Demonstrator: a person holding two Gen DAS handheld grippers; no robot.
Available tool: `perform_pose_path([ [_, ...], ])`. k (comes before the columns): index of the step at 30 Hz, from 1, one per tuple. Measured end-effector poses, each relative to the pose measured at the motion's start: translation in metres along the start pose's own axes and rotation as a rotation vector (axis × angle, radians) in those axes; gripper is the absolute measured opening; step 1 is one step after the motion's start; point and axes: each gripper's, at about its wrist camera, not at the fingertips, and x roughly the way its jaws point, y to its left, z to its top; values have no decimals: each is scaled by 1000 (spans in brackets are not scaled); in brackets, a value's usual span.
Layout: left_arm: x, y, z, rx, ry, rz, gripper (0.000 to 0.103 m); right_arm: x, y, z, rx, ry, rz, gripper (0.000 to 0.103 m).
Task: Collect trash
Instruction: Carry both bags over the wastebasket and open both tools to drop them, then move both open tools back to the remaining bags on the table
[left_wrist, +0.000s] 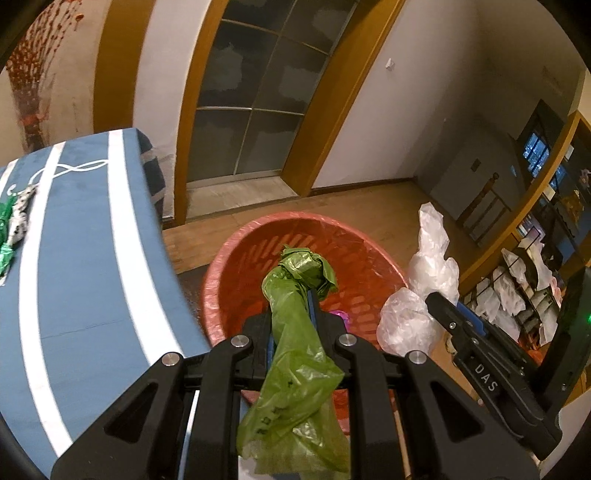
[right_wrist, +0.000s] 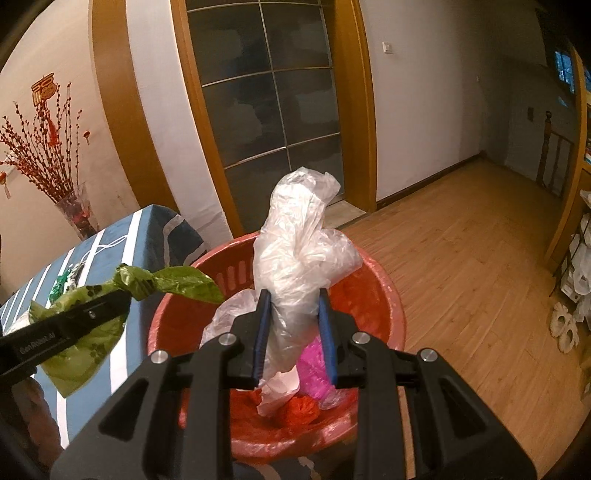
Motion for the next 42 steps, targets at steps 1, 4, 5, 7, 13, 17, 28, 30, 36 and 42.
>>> perform_pose_path([
  [1,3,-2,1,3,3,-3,14,1,-2,1,1,0,0,27],
  [4,11,-4,1,8,18,-4,14,6,-5,4,6,-2,1,30],
  [5,14,-4,1,6,28,-4,14,8,-7,4,8,-3,0,30],
  [7,19,-3,0,-1,38,6,17,10,-8,3,12,-3,-4,36],
  [13,26,4,-6,-22,72,23,19,15,-20,-3,33,10,-15,44],
  [17,26,4,-7,-29,80,24,40,17,-25,-6,43,19,-24,47],
  [28,23,5,-6,-23,82,42,49,14,-27,-4,47,14,-38,48],
  [30,19,8,-7,-19,72,63,54,12,-25,-4,45,12,-36,50],
  [36,-6,23,-14,15,11,163,78,3,-10,-5,18,-4,-28,65],
  [42,-35,58,-22,-13,-21,241,83,-2,16,-5,-23,-2,5,68],
])
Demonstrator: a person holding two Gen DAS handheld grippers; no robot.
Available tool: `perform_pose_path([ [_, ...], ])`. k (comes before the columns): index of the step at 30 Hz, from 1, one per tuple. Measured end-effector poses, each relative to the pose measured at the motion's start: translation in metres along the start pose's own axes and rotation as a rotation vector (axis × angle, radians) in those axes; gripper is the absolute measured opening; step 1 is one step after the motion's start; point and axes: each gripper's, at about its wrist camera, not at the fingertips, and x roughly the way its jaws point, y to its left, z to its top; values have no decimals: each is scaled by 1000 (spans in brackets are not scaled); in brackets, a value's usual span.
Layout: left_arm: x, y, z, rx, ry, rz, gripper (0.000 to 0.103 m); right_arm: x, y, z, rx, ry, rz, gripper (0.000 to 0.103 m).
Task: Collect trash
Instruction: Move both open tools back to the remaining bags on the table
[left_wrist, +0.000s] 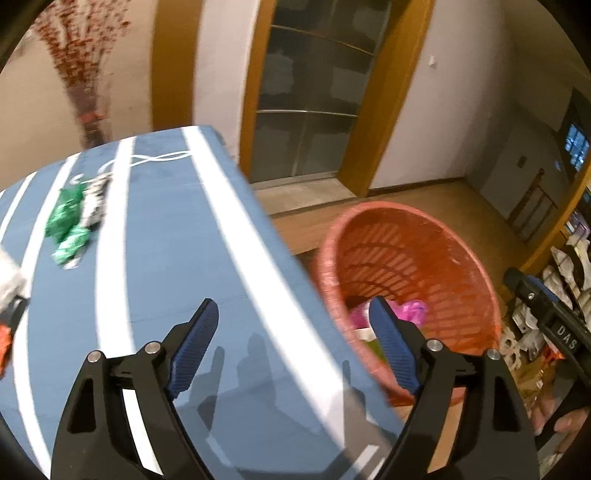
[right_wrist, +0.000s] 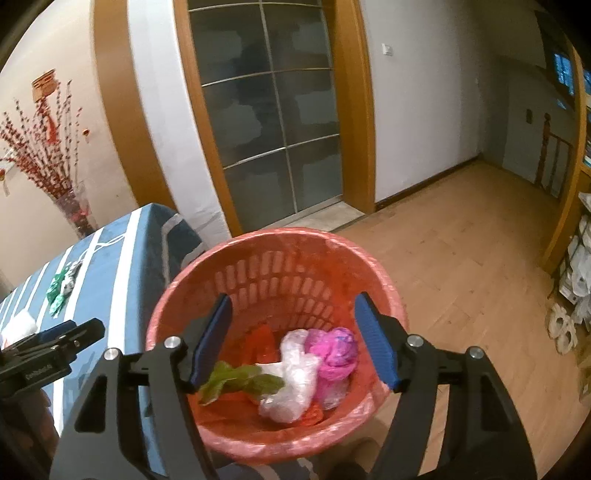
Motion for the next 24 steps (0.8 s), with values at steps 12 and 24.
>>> perform_pose_path([
  [12,-56,100,-18,-139,-81,188,83,-4,80,-10,-132,25,132,68],
  [24,-116,260,-60,-440,-115,499,74,-7,144,-23,-239,42,229,68],
])
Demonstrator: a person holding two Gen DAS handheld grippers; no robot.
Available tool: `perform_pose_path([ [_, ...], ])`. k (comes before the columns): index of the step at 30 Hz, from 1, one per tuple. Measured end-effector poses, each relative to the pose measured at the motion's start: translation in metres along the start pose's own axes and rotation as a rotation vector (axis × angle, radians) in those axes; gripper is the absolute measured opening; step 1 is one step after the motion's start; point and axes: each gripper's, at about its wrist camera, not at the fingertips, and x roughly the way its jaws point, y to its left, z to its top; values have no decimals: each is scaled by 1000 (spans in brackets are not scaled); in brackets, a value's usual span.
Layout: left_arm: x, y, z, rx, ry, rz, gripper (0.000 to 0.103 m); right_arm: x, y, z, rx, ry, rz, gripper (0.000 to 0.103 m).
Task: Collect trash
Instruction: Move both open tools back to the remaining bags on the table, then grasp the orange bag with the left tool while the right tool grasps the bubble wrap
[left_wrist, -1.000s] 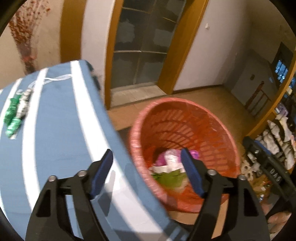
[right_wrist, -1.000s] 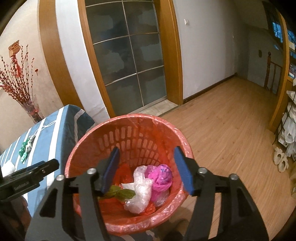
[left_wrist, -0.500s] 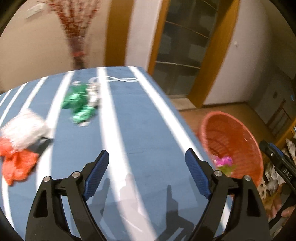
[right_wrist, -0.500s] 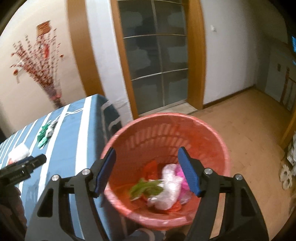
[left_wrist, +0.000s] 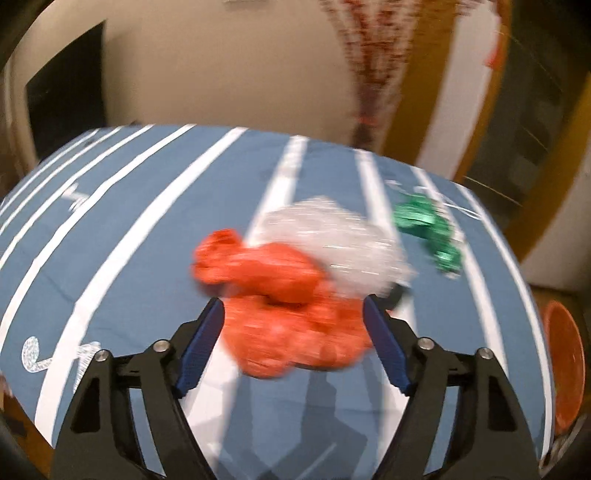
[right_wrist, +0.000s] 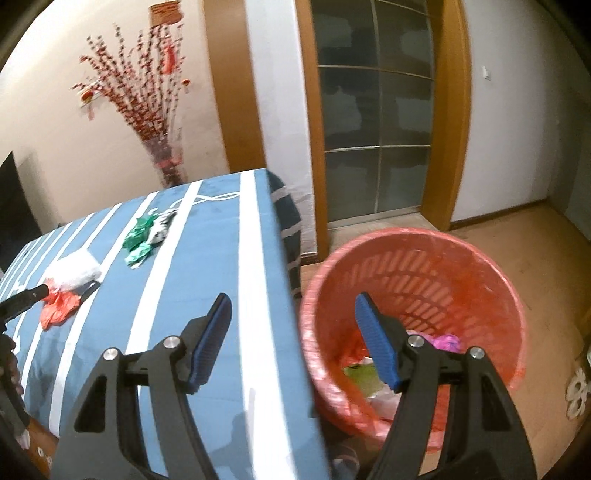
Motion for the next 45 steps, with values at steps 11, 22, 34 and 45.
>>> perform_pose_path([
  [11,52,-1,19,-23,108,-35,63,13,38,1,-64,21,28,68],
  [22,23,17,22,57,17,-7,44,21,94,10,-150,13,119,68],
  [34,-6,96,35,-44,-50,85,44,70,246,35,-262,39,374,68],
  [45,3,116,41,-76,-49,74,44,145,333,37,-366,174,326,73],
])
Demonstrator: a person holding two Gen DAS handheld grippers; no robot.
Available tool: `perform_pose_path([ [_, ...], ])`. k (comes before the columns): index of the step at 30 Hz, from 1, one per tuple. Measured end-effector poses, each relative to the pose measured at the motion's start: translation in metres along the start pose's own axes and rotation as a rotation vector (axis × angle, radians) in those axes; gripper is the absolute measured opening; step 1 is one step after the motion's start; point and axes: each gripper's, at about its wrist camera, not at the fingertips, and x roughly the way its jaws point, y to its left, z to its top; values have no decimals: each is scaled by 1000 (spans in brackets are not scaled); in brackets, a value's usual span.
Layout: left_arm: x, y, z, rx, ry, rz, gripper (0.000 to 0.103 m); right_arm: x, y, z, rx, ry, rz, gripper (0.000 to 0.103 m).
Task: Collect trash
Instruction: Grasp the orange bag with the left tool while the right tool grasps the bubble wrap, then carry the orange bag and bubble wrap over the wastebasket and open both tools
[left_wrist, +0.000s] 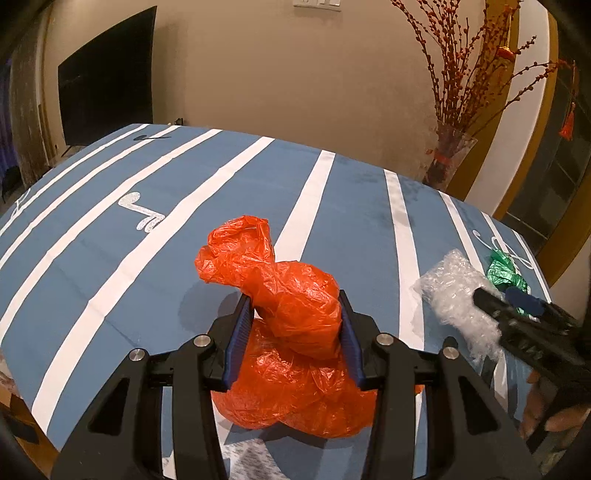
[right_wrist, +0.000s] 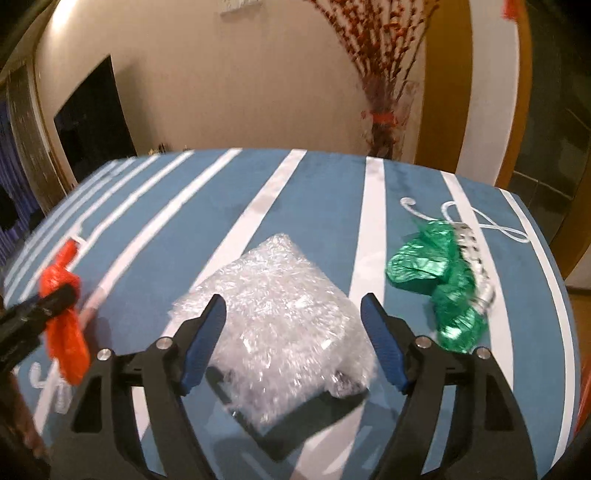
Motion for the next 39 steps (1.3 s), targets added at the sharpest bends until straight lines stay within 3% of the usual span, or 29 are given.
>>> perform_pose_path([
  [1,2,0,0,-2,4,-6,44,3,1,-2,-21,13,-8,71],
  [4,4,-5,-1,5,9,-17,44,6,-4,-13,-39,41,-13,38],
  [7,4,-14,-4,17,17,-34,44,-5,-13,-23,-32,45,-9,24],
  [9,2,-22,-7,27,19,-50,44,-19,-24,-35,-16,47,4,21],
  [16,-5,-64,-19,86,32,-121,44,-91,-85,-84,72,-26,-57,19],
  [24,-18,-134,-36,178,52,-236,44,-178,-182,-127,253,-144,-293,19],
  [29,-34,-194,-50,266,57,-334,44,-224,-231,-153,352,-203,-444,19],
  [39,-71,-323,-90,440,78,-560,44,-289,-306,-200,510,-273,-587,19],
])
